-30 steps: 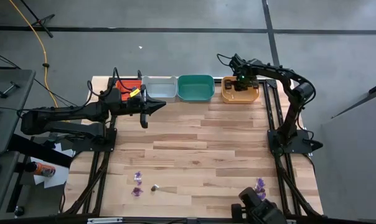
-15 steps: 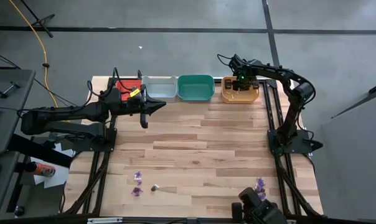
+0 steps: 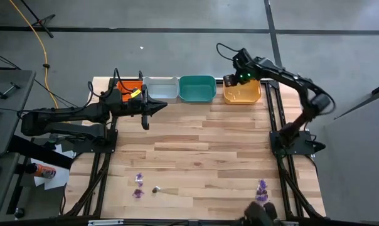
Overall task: Sort Halloween decoration
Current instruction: Put the white bone into the yellow bin
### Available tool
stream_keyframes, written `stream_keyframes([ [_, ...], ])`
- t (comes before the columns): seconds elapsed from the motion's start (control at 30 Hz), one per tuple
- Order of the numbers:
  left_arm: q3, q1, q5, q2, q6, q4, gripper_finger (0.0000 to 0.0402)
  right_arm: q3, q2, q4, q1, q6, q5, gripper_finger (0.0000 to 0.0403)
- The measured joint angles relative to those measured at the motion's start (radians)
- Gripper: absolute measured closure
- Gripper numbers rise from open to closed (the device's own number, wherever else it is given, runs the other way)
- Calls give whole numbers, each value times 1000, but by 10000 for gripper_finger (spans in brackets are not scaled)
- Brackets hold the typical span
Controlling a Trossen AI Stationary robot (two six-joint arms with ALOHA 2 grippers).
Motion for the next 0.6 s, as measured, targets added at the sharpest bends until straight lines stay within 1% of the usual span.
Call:
stream_keyframes([
  [0.07,0,0,0,0,-2,0,399,-25,-80,29,57,-20,-1,237],
  [0.17,0,0,0,0,-3,-2,399,-97,-206,126,164,-18,-26,243],
  [0.3,0,0,-6,0,-3,-3,399,-257,-366,354,340,-14,-101,251],
  [0.37,0,0,-6,0,-3,-8,399,-350,-432,494,435,29,-128,254],
  [0.43,0,0,-6,0,-3,-20,399,-430,-485,637,518,85,-130,257],
  [0.5,0,0,-6,0,-3,-31,399,-498,-517,777,589,127,-110,258],
  [0.6,0,0,-6,0,8,-42,399,-562,-530,945,670,113,-98,258],
])
